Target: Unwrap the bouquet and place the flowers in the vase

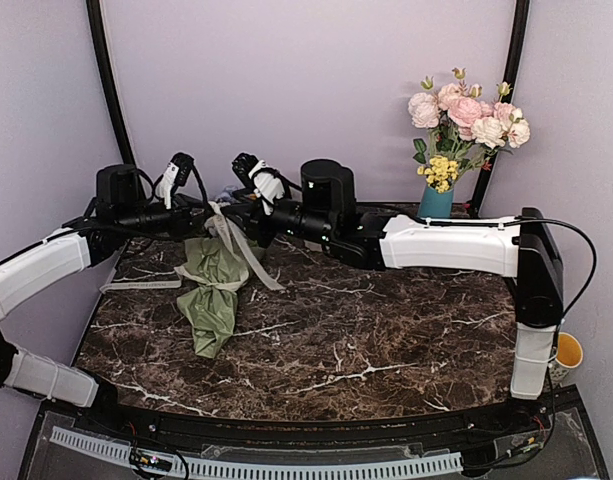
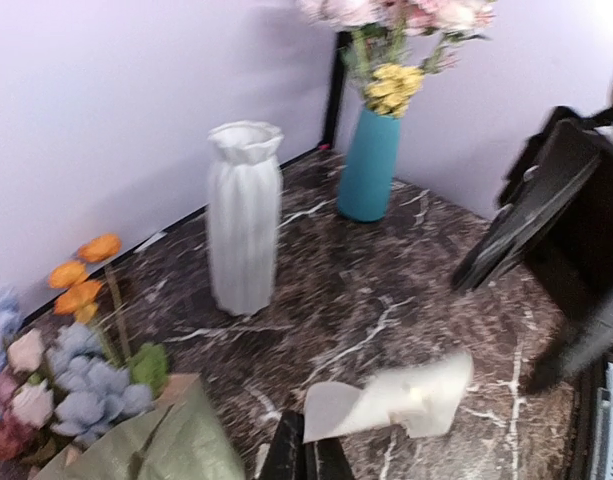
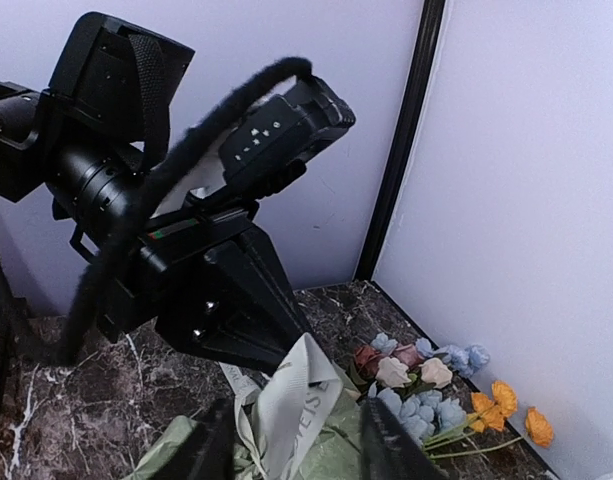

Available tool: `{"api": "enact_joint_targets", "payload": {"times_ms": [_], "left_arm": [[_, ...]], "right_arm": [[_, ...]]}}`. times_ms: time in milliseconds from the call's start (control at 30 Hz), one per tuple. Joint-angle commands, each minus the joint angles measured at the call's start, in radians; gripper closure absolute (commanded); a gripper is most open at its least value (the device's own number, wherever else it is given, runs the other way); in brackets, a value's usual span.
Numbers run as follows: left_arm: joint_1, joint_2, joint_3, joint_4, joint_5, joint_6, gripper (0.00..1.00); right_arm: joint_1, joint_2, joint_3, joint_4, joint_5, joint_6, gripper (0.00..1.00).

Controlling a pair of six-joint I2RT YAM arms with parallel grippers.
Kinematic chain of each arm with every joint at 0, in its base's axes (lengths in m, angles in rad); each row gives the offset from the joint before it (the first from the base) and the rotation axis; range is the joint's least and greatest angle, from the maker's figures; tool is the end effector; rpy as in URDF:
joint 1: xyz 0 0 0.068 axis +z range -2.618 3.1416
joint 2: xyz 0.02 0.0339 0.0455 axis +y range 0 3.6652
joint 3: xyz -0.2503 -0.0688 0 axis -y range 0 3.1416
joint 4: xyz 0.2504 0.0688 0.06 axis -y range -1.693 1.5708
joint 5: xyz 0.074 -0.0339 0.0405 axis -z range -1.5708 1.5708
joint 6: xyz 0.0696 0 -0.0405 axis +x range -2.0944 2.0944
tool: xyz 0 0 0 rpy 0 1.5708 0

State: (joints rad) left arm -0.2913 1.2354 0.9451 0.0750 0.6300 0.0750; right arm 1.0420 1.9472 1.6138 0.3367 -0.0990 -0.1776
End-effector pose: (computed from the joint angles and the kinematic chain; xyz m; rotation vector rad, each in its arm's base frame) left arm 0.2966 -0.1317 0.3078 0.7661 1.6286 -0.7152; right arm 0.2521 0.4451 0.3215 -0.9914 1.2789 0.7519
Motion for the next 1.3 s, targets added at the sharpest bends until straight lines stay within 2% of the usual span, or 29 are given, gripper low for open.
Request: {"api": "enact_joint_targets", "payload": {"times_ms": [0,100,233,333,500,633,667,700,733,767,800,867,900,1033,1100,1200,1267], "left_arm": [[0.009,-0.041,0.082,-0.184,-0.501,0.047,1.0],[0.04,-0.051,0.11,-0.263,-0.762,0.057,1.0],[0.104,-0.06,0.115,-0.343,-1.012,0.027,1.0],[0.163,-0.058,0.112,-0.402,-1.097,-0.016,1.0],[0.2,-0.047,0.07,-0.424,-1.217,-0.009,1.0],[0.266,-0.009,0.068,-0.471,-1.325,-0.093,1.0],[0.273,-0.002,0.072,-0.48,-1.319,-0.109,0.99],[0.274,0.009,0.083,-0.498,-1.305,-0.13,0.84],[0.273,0.022,0.101,-0.526,-1.276,-0.16,0.56],[0.274,0.039,0.119,-0.561,-1.247,-0.194,0.36],[0.273,0.049,0.139,-0.59,-1.212,-0.225,0.23],[0.273,0.056,0.165,-0.631,-1.126,-0.26,0.05],[0.274,0.056,0.174,-0.646,-1.071,-0.271,0.01],[0.274,0.051,0.2,-0.726,-0.975,-0.333,0.01],[0.274,0.034,0.201,-0.722,-0.867,-0.327,0.01],[0.27,-0.01,0.158,-0.659,-0.692,-0.332,0.09],[0.229,-0.009,0.147,-0.628,-0.611,-0.323,0.15]], "right_arm": [[0.01,0.013,0.021,0.0,0.082,0.012,0.44],[0.008,0.009,-0.009,0.005,0.117,0.015,0.36],[0.006,0.012,-0.037,0.0,0.116,0.017,0.34],[0.006,0.022,-0.049,-0.004,0.111,0.022,0.34],[0.005,0.052,-0.044,-0.04,0.099,0.023,0.34],[0.002,0.085,-0.028,-0.085,0.073,0.025,0.36],[-0.001,0.094,-0.022,-0.103,0.055,0.027,0.38],[-0.004,0.105,-0.016,-0.117,0.04,0.033,0.4],[-0.007,0.118,-0.009,-0.132,0.02,0.04,0.42],[-0.012,0.13,-0.002,-0.15,-0.002,0.045,0.44],[-0.016,0.141,0.006,-0.165,-0.024,0.049,0.45],[-0.023,0.163,0.028,-0.2,-0.056,0.052,0.5],[-0.025,0.172,0.034,-0.212,-0.063,0.054,0.51],[-0.029,0.192,0.033,-0.243,-0.066,0.053,0.54],[-0.031,0.194,0.024,-0.247,-0.063,0.054,0.56],[-0.038,0.19,0.004,-0.228,-0.05,0.072,0.56],[-0.048,0.186,-0.011,-0.209,-0.035,0.104,0.57]]}}
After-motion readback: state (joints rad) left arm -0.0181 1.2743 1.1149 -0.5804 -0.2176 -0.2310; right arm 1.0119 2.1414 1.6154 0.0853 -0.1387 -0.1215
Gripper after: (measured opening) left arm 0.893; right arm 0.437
